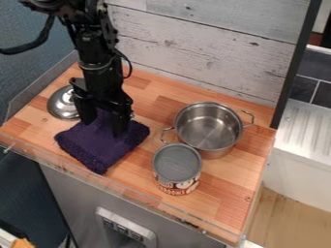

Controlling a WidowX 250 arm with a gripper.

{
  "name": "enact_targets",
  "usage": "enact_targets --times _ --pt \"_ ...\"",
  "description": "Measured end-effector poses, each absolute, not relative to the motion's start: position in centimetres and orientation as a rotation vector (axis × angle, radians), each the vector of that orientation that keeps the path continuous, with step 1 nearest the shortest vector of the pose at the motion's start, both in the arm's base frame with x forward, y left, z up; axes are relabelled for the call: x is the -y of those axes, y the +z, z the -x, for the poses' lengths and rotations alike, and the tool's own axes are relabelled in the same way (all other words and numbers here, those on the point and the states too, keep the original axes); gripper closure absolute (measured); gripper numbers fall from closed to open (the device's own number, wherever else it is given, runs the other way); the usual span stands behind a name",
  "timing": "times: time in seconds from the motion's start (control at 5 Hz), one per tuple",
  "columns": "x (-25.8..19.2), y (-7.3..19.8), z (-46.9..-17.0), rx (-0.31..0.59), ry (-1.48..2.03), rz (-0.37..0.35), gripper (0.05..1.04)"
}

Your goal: Picked up the lid and placed it on the silver pot

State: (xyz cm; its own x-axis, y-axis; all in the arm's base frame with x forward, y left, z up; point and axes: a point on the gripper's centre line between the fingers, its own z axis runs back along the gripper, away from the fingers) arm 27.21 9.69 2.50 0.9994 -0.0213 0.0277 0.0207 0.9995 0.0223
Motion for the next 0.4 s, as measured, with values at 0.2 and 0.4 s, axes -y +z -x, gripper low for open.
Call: enact_targets --times 0.2,0.4 --pt "-9.6 1.6 -27.0 -0.003 -0.016 -0.007 0.085" --pt "-13.5 2.2 -28.9 0.019 0.100 0.005 0.085"
